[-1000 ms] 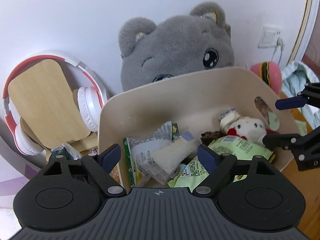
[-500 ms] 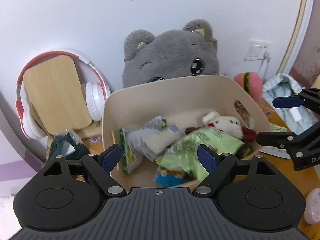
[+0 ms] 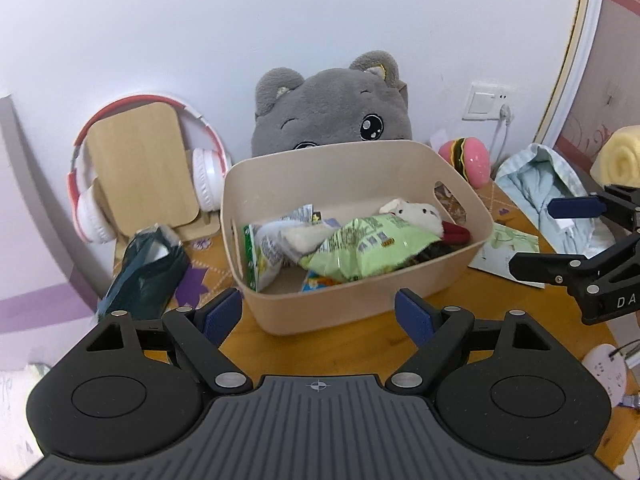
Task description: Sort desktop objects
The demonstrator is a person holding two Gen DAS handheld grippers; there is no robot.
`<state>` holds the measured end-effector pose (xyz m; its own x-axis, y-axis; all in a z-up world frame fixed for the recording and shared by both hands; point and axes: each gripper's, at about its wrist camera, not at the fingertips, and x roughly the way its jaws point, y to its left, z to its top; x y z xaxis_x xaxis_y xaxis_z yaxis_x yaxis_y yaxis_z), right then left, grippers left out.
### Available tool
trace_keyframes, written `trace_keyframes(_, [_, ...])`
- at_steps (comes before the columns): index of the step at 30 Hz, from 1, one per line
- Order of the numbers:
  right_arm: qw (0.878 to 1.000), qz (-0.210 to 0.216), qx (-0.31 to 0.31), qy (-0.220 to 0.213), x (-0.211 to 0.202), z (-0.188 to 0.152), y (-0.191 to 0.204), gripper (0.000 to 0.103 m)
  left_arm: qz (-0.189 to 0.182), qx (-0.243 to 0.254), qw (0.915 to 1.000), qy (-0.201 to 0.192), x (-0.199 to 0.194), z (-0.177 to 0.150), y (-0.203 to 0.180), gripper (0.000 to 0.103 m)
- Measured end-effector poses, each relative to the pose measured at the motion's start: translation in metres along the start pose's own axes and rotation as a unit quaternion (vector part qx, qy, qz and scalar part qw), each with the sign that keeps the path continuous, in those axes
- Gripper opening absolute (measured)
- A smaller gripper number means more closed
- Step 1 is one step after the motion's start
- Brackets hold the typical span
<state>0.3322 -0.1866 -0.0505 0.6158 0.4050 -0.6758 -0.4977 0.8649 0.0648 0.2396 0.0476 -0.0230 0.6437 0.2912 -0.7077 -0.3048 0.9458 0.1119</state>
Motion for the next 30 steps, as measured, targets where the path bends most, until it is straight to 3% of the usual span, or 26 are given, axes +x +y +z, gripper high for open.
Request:
trace_keyframes(5, [1.000,-0.012,0.012,0.002,-0.026,-0.009,0.017,0.103,0.026,-0.015,0.9994,-0.016,-0.034,-0.015,-0.006,0.085])
trace_keyframes(11, [1.000,-0.018,0.005,-0.007,-0.061,-0.020,0.038,0.103,0.022,-0.022,0.9989,-0.035,-0.079,-0.034,-0.017,0.085])
trace_keyframes(18, [0.999,-0.038,0.028,-0.008,-0.100,-0.033,0.049,0.103,0.046,-0.026,0.9976,-0.045,-0.118,-0.060,-0.029,0.085])
trace_keyframes(30, [0.999,-0.039,0.034,-0.010,-0.149,-0.058,0.075,0.103,0.035,-0.007,0.9987,-0.036,-0.167,-0.085,-0.043,0.085])
